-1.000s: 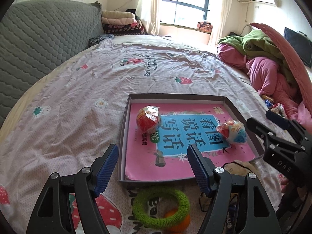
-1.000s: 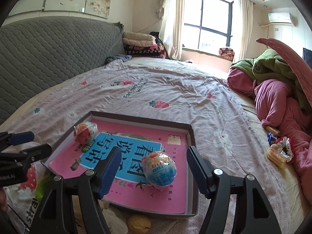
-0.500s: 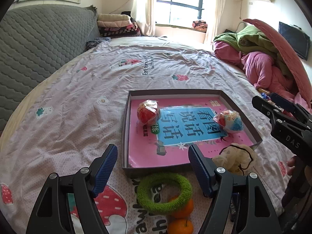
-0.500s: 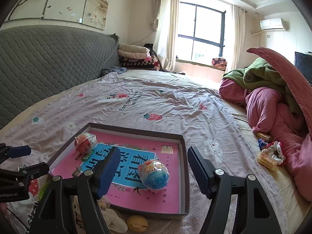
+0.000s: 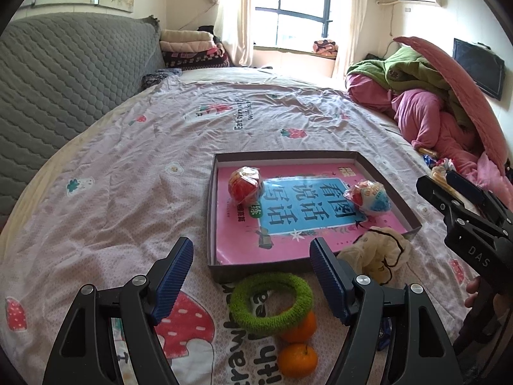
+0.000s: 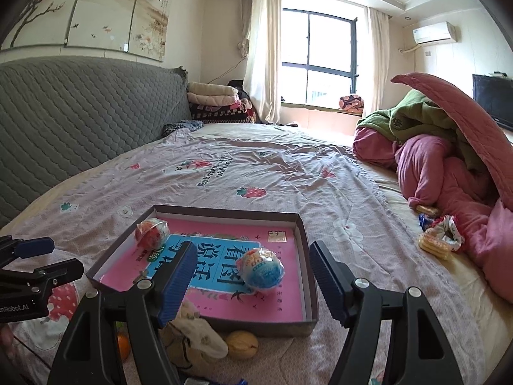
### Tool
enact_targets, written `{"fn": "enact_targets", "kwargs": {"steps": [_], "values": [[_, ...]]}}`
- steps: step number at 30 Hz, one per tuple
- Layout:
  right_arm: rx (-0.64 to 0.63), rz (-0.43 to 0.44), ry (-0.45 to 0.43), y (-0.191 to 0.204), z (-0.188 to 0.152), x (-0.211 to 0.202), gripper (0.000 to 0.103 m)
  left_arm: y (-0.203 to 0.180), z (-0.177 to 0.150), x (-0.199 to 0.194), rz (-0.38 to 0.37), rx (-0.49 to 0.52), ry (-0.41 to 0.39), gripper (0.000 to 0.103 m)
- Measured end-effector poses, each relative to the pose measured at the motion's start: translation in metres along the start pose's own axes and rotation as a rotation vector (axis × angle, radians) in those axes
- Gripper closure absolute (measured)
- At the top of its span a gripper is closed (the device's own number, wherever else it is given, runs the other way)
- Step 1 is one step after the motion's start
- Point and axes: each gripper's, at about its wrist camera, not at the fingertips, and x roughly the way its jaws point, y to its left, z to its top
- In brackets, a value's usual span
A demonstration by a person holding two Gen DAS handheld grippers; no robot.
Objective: Organize objects
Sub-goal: 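Withdraw both tools from the tray back toward the remaining items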
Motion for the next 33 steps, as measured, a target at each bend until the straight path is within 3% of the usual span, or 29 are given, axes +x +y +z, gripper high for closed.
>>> {"fn": "enact_targets", "kwargs": {"steps": [10, 18, 33], "values": [[-0.015, -0.01, -0.015, 0.002, -0.015, -0.019, 0.03, -0.008, -0.021, -0.015, 0.024, 0.02, -0.011, 0.027], [-0.015, -0.014, -0.015, 0.002, -0.023, -0.028, 0.03, -0.006, -0.034, -0.024, -0.009, -0.003, 0.002, 0.027], [-0.052, 0.021, 0.062, 0.021, -0.053, -0.035, 0.03, -0.017, -0.061, -0.016, -0.013, 0.059, 0.078, 0.027]]}}
